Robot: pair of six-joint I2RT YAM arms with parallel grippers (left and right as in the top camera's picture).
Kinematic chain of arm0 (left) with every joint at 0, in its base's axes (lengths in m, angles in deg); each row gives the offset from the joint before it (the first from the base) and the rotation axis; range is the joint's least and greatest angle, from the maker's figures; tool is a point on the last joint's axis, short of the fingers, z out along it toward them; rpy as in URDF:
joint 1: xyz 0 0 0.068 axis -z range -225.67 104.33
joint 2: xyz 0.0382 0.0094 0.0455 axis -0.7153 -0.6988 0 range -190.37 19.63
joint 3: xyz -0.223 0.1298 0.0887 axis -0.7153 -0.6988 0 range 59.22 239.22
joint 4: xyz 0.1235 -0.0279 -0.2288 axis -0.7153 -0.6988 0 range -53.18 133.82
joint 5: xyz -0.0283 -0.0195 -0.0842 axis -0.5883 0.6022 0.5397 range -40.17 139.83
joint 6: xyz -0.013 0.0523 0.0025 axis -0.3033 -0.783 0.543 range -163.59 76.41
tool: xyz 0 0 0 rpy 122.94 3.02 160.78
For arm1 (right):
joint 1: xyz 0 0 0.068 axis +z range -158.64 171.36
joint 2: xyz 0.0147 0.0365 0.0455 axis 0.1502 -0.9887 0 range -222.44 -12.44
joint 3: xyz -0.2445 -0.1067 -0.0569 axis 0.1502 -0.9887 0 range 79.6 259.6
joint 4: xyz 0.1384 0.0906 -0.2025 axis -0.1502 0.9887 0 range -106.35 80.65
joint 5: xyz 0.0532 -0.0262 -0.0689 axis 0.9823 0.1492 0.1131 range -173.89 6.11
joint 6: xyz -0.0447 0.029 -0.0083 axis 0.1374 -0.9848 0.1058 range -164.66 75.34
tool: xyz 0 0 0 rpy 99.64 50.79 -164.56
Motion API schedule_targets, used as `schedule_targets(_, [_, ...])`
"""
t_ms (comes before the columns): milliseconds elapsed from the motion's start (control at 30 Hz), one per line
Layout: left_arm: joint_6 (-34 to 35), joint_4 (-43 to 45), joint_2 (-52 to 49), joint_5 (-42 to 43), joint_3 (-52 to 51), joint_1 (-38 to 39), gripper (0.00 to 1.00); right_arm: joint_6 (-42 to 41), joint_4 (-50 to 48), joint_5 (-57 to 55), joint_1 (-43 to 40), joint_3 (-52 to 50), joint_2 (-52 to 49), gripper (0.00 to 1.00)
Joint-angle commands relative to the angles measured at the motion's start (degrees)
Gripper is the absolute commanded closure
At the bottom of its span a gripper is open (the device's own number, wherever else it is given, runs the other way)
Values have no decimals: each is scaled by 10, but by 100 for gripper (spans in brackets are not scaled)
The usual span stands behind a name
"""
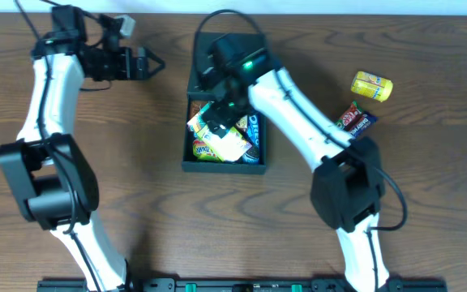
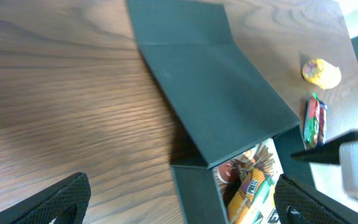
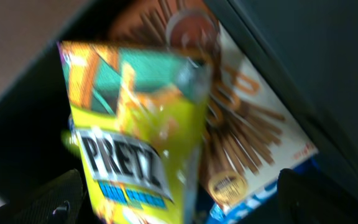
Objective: Pack container
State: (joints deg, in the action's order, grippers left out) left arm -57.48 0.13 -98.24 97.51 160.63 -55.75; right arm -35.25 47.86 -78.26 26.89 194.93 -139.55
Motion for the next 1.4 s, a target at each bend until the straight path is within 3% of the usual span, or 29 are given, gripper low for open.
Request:
schedule_targets(0, [-3,-8,36,-2,16,-30,5,-75,-14,-102,30,-2,-1,1])
schedule_targets(200, [-8,-22,42,0,16,-60,4,-96,-30,-154,62,-11,-6,1])
schedule_targets(633, [-24,-26,42,0,16,-64,5,-94,-31,-150,95,-17,-33,1])
schedule_targets(1200, [-24,-29,42,4,16,-64,5,-85,-66,-155,92,-80,-35,1])
schedule_targets(1367, [-24,-31,42,4,16,-64,5,-85,-66,-179,91,-78,-35,5])
